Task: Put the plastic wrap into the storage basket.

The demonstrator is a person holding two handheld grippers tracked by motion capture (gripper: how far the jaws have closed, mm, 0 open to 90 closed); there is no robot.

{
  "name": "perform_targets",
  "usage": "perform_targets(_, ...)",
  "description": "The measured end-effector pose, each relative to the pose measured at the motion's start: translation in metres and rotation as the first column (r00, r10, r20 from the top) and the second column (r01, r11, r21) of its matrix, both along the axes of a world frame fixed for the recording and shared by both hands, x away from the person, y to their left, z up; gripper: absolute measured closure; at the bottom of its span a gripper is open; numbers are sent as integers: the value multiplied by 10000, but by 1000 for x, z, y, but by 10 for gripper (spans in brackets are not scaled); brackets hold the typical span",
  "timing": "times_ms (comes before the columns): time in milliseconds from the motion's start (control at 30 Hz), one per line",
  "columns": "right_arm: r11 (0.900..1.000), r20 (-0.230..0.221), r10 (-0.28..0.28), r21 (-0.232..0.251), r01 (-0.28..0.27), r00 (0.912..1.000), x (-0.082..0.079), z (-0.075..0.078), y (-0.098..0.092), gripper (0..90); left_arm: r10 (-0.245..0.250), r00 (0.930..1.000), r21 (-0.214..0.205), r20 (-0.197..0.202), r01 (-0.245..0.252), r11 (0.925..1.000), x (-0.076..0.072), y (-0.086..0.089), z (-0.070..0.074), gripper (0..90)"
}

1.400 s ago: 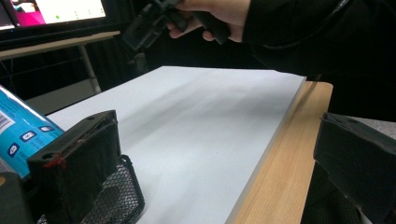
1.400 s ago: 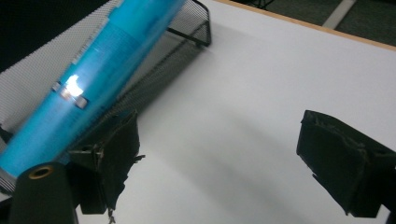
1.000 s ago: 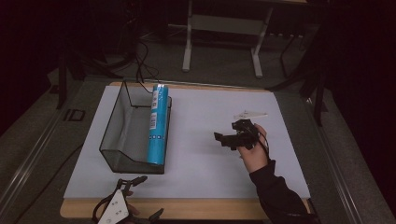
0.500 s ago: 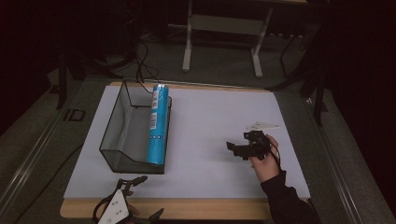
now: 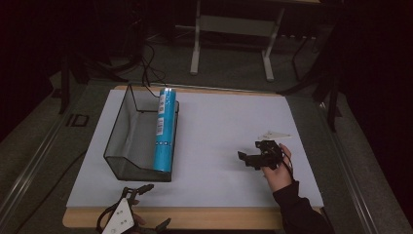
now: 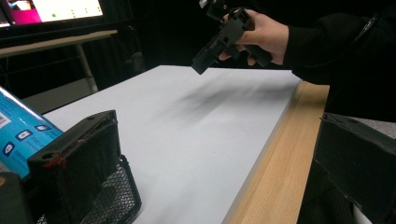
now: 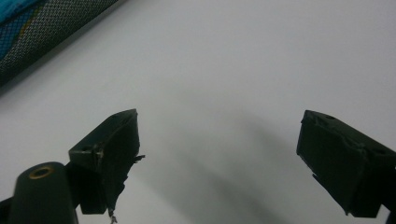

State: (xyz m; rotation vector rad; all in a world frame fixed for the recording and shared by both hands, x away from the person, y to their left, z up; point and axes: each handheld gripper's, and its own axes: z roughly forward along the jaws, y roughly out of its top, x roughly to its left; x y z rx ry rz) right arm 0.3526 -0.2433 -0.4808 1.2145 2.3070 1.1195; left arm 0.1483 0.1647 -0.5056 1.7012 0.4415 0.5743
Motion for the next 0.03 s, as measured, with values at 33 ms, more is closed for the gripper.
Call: perform_targets(33, 10000, 0, 0, 0, 0, 10000, 0, 0, 0, 131, -6, 10000, 7, 1, 6, 10000, 0, 0, 0, 11)
